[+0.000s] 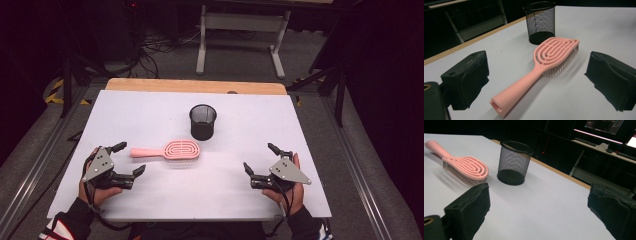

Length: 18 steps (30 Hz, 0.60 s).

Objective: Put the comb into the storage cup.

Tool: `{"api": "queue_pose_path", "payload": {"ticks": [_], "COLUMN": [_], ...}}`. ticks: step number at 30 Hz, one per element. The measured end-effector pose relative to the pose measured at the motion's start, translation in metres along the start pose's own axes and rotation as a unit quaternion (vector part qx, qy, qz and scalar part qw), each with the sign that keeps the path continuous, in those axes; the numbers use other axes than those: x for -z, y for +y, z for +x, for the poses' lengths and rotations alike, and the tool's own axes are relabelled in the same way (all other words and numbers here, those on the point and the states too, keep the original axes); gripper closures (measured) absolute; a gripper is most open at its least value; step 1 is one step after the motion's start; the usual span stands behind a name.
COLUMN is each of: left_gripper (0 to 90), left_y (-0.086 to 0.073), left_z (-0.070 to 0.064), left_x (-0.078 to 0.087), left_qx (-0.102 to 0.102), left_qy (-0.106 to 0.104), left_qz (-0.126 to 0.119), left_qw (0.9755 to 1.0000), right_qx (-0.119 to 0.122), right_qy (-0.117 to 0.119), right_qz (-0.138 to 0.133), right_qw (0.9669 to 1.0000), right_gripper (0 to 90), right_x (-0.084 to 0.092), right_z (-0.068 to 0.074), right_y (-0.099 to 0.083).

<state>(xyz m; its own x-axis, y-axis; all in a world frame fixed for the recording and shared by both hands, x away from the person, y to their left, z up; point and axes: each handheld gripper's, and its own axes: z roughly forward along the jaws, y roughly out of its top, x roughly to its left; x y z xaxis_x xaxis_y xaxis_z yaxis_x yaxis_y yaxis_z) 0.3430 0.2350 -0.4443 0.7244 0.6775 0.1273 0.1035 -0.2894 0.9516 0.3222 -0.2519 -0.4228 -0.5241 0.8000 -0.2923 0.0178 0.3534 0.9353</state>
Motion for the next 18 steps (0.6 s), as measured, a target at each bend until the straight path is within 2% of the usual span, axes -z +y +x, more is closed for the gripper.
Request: {"api": "queue_pose_path", "payload": {"ticks": [5,10,11,12,14,15,18], "left_gripper": [5.8,9.3,9.3,9.4,10.9,10.9,10.5], "left_y": [0.001,0.002,0.003,0.003,0.006,0.01,0.017], "left_z": [-0.002,-0.002,-0.001,-0.001,0.003,0.007,0.012], "left_x": [-0.005,-0.008,-0.01,-0.01,-0.012,-0.013,-0.016], "left_qx": [-0.008,-0.017,-0.021,-0.021,-0.022,-0.02,-0.033], "left_qy": [0.0,-0.001,-0.009,-0.009,-0.019,-0.034,-0.045], "left_qz": [0.006,0.025,0.045,0.045,0.064,0.081,0.103], "left_qw": [1.0,0.9995,0.9987,0.9987,0.9975,0.9959,0.9931], "right_qx": [0.002,0.004,0.003,0.003,-0.002,-0.003,-0.003], "right_qy": [0.004,0.004,0.003,0.003,0.006,0.007,0.013], "right_qz": [0.009,0.015,0.016,0.016,0.022,0.024,0.029], "right_qw": [1.0,0.9999,0.9999,0.9999,0.9997,0.9997,0.9995], "right_gripper": [4.4,4.2,4.2,4.2,4.2,4.2,4.2], "right_x": [0.002,0.003,0.002,0.002,0.002,0.001,0.0], "right_z": [0.001,0.001,0.001,0.001,0.001,0.0,0.0], "right_y": [-0.001,-0.001,-0.001,-0.001,-0.002,-0.003,-0.004]}}
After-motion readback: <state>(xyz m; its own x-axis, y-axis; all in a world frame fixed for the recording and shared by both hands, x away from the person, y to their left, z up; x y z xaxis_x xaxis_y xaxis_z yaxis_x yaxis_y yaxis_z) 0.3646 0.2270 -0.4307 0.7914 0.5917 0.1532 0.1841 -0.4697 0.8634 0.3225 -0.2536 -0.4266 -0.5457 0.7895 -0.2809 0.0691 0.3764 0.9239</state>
